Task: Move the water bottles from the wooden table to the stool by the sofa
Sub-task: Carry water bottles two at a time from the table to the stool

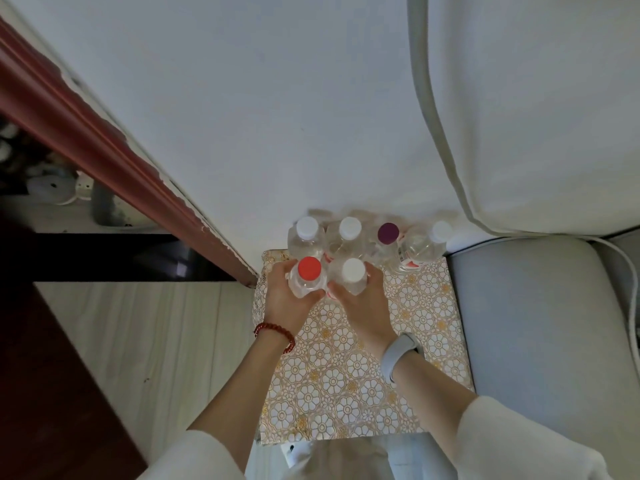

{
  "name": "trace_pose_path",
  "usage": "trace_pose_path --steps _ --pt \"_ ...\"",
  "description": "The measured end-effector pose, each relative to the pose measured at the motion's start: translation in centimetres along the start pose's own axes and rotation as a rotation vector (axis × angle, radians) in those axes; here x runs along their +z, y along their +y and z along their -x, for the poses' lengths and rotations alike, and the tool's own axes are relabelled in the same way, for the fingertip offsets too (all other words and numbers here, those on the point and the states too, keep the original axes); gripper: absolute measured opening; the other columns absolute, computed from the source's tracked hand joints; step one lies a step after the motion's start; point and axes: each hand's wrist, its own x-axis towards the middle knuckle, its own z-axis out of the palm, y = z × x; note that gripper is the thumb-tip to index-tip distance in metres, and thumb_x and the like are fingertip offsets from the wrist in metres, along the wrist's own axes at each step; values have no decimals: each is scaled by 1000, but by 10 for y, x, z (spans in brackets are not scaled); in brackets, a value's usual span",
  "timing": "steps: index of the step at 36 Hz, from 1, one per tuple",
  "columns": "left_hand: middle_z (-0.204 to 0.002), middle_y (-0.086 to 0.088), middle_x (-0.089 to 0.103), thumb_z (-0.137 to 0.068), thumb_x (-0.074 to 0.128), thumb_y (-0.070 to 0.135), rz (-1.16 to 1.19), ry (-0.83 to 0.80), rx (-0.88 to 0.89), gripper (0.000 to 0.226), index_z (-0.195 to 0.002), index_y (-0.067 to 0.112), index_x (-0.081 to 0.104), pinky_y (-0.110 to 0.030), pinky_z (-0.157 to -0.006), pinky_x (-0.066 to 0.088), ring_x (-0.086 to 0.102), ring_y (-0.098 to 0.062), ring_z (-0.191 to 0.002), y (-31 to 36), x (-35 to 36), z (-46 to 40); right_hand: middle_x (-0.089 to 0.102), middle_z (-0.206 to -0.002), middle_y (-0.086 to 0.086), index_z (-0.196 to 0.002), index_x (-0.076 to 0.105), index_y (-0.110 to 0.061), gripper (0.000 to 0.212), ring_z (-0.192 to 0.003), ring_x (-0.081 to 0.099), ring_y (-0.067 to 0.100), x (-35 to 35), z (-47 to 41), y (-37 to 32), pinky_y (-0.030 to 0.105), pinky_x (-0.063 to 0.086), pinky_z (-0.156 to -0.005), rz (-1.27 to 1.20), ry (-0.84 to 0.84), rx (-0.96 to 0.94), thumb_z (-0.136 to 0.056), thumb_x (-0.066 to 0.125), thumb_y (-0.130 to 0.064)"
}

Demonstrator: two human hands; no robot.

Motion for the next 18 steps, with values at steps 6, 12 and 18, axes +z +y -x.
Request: trace_pose_path --steps 6,12,18 --pt "-119 -2 47 -67 77 11 -103 10 52 66 -122 11 40 3 -69 36 48 -13 -104 0 1 2 28 -150 7 -145 3 -18 96 -135 33 27 -4 2 1 29 33 -99 -22 -103 54 -78 70 -32" --pt "-145 -6 25 -65 80 21 -236 -28 106 99 -141 17 17 -36 -109 28 25 -17 -134 -2 2 13 23 -153 4 -146 0 -16 98 -139 24 20 -13 8 2 28 25 -105 1 -122 33 -78 69 -27" --pt "-153 -7 10 -74 72 26 -400 -29 15 92 -143 19 11 -45 -114 21 9 -23 -141 6 -10 22 46 -125 -4 -132 37 -16 53 -117 42 12 -23 25 -8 25 33 -94 98 -122 15 -84 61 -23"
